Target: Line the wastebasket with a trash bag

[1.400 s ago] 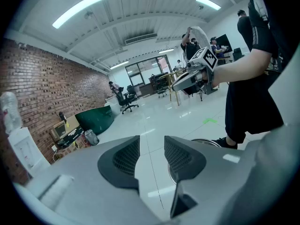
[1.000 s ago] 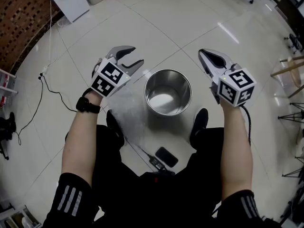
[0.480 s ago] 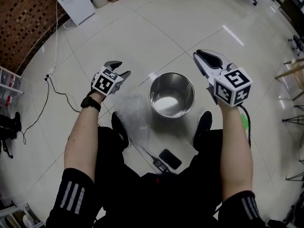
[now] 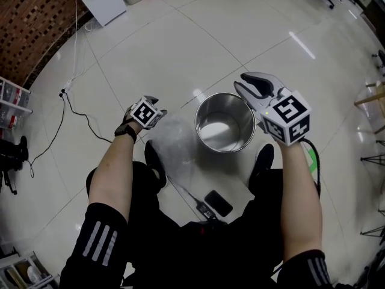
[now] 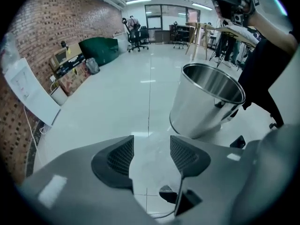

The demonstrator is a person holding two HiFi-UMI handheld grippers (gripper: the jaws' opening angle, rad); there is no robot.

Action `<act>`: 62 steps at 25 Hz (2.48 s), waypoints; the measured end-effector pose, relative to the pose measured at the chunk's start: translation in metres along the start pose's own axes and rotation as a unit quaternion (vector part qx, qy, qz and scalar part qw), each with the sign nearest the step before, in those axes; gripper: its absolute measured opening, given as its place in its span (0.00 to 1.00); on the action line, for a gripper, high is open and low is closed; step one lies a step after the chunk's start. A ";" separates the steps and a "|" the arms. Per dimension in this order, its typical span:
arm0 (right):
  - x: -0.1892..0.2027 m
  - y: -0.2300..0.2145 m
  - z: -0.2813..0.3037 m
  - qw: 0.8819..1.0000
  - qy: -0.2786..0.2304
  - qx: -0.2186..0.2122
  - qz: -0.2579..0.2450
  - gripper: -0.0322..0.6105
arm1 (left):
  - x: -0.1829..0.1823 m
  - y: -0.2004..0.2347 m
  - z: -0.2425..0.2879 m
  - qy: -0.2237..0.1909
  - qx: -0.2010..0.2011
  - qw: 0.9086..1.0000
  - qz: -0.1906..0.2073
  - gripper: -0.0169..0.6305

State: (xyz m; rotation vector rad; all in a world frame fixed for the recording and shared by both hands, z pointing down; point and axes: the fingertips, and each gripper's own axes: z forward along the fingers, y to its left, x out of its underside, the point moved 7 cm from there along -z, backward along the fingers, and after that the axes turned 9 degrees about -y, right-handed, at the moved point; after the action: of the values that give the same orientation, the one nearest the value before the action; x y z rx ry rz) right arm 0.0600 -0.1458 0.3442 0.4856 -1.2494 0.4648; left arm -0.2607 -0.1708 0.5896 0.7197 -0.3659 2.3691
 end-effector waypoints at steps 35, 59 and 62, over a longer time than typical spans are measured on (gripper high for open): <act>0.005 0.010 0.018 0.999 0.022 -0.014 -0.030 0.22 | 0.019 0.022 0.023 0.003 -0.039 0.998 0.053 0.01; -0.009 -0.026 -0.033 0.998 -0.042 0.045 0.010 0.22 | -0.221 -0.123 -0.098 -0.223 0.000 0.921 0.319 0.01; -0.009 -0.030 -0.039 0.997 -0.060 0.041 0.029 0.22 | -0.225 -0.161 -0.090 -0.221 0.039 0.910 0.348 0.01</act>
State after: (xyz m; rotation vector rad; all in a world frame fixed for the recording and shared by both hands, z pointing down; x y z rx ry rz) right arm 0.1054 -0.1478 0.3229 0.5540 -1.3675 0.5443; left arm -0.0473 -0.1197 0.3991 1.3516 -0.8418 2.8661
